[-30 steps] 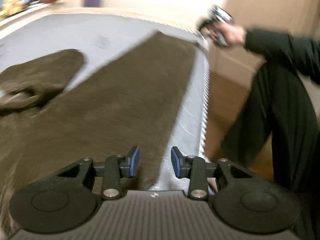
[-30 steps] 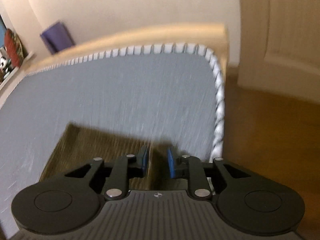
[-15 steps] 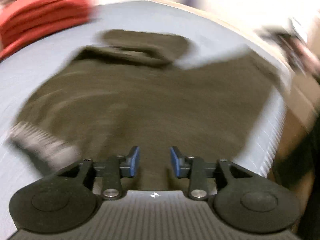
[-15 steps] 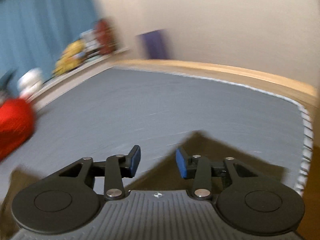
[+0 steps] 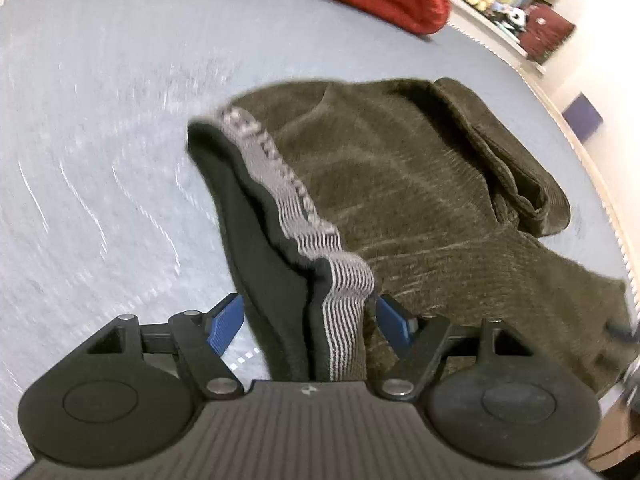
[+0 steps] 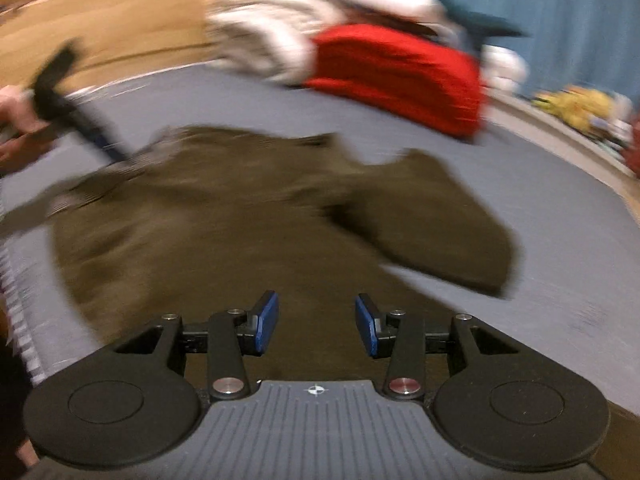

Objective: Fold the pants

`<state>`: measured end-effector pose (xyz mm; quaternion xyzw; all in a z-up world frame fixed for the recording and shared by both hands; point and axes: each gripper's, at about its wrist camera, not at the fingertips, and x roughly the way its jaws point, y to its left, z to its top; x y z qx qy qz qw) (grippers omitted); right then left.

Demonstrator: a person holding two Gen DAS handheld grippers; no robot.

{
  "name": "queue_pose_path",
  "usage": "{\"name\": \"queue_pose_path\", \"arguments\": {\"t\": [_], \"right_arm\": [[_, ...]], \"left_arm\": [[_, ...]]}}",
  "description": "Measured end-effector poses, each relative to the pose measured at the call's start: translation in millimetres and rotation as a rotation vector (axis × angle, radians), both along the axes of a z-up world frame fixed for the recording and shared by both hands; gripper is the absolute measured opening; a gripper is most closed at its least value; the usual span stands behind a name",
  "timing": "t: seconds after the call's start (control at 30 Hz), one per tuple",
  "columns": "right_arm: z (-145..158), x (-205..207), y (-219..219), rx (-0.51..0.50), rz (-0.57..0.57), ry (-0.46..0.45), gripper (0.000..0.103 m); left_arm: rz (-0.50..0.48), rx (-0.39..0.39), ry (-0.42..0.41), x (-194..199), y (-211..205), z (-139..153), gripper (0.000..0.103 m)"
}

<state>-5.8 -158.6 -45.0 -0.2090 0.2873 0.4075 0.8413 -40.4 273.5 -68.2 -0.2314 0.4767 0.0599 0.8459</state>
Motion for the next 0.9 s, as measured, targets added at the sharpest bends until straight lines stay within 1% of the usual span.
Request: {"name": "queue_pose_path", "arguments": {"t": [0.07, 0.1, 0.17, 0.23, 0.27, 0.33, 0.4, 0.43, 0.47, 0.53, 0.57, 0.6, 0.67, 0.7, 0.73, 0.77, 0.83, 0.87, 0.9], "right_arm": [[-6, -18, 20, -0.028, 0.105, 0.015, 0.045], [-9, -23, 25, -0.041, 0.145, 0.021, 0.045], [-17, -35, 39, -0.073, 0.228, 0.04, 0.046], [-22, -39, 50, -0.102, 0.274, 0.058, 0.048], [-25, -42, 54, -0.119, 0.295, 0.062, 0.048], [-28, -46, 58, -0.158, 0.321, 0.04, 0.048], [-27, -47, 58, -0.169, 0.331, 0.038, 0.048], [-25, -46, 58, -0.166, 0.33, 0.043, 0.049], [-22, -45, 59, -0.16, 0.331, 0.049, 0.049], [-16, -44, 57, -0.147, 0.335, 0.05, 0.051], [-15, -43, 57, -0.136, 0.34, 0.048, 0.053], [-17, -42, 61, -0.124, 0.343, 0.051, 0.055], [-16, -39, 65, -0.097, 0.346, 0.066, 0.065], [-15, -40, 65, -0.089, 0.348, 0.068, 0.068], [-15, -40, 66, -0.084, 0.349, 0.072, 0.074], [-16, -41, 66, -0.084, 0.351, 0.081, 0.075], [-22, -42, 67, -0.1, 0.362, 0.108, 0.075], [-26, -44, 68, -0.116, 0.37, 0.116, 0.075], [-30, -46, 69, -0.136, 0.38, 0.115, 0.074]], "left_arm": [[0.004, -0.038, 0.02, 0, -3, -6, 0.078], [-0.007, -0.046, 0.028, 3, -7, -14, 0.078], [-0.034, -0.03, 0.032, 4, -12, -16, 0.078], [-0.063, 0.0, 0.032, 3, -18, -16, 0.078], [-0.066, -0.001, 0.031, 4, -19, -18, 0.078], [-0.061, -0.007, 0.029, 4, -17, -18, 0.076], [-0.062, 0.003, 0.03, 3, -16, -19, 0.065], [-0.072, 0.003, 0.029, 2, -16, -18, 0.054], [-0.076, 0.006, 0.027, 2, -16, -17, 0.045], [-0.087, 0.01, 0.014, 2, -17, -15, 0.038], [-0.094, 0.015, 0.007, 2, -18, -13, 0.037], [-0.093, 0.01, -0.002, 1, -17, -10, 0.037], [-0.082, -0.019, -0.014, -2, -14, -7, 0.037], [-0.081, -0.034, -0.013, -3, -12, -7, 0.038], [-0.083, -0.044, -0.004, -4, -12, -8, 0.043], [-0.091, -0.051, 0.01, -4, -12, -10, 0.05], [-0.139, -0.061, 0.048, -5, -17, -15, 0.06], [-0.167, -0.054, 0.059, -7, -22, -16, 0.063], [-0.202, -0.023, 0.057, -9, -28, -15, 0.065]]}}
